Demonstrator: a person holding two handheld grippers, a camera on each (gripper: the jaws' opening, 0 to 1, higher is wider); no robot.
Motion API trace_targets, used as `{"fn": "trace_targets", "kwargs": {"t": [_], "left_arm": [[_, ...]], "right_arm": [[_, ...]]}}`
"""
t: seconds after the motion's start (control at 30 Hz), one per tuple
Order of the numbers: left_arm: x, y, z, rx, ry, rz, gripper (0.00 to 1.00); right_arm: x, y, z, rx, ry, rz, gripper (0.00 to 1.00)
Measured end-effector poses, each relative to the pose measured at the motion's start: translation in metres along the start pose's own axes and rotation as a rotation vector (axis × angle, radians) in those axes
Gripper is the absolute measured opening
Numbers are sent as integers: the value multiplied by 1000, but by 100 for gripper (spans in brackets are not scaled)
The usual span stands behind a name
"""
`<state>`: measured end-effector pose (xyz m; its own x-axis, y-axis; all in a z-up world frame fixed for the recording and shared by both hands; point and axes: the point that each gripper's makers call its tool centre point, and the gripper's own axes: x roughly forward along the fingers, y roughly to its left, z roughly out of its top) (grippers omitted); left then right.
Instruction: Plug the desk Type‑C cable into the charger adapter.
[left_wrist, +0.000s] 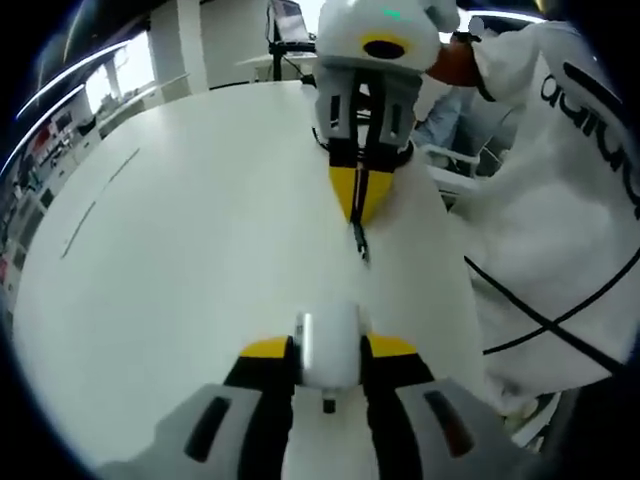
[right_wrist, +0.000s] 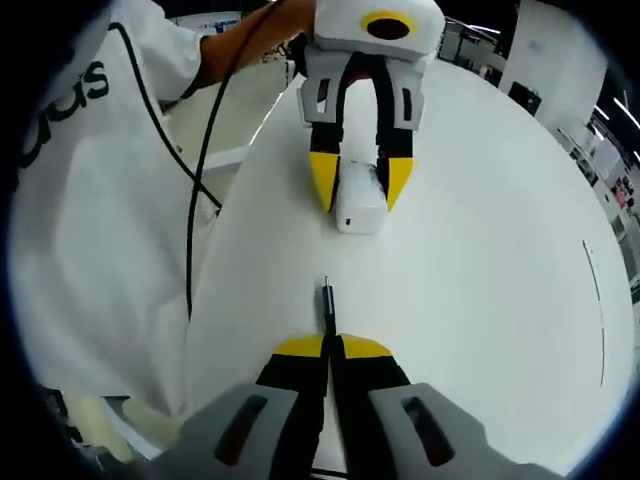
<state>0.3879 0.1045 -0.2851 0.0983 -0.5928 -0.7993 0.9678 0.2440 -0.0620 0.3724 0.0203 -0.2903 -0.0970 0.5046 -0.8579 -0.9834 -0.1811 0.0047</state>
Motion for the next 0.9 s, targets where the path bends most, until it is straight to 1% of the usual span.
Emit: {"fn": "trace_targets", "kwargs": {"t": [0.27,0.4,0.53,0.7,0.9], "left_arm": [[5,-9,7,6,-7,-10,25],[8,-15,9,16,-6,-16,25],[10,-18,10,10,-7,-19,25],[11,-16,11,0,-7,-19,25],[11,-16,11,-10,-11,-16,25]], "right_arm": [[4,-2,16,15,-43,-5,2],[6,-4,19,24,-53,-3,2],[7,-6,21,30,-57,-5,2],[7,-9,24,36,-69,-5,2],[9,-11,23,37,-60,-9,2]]}}
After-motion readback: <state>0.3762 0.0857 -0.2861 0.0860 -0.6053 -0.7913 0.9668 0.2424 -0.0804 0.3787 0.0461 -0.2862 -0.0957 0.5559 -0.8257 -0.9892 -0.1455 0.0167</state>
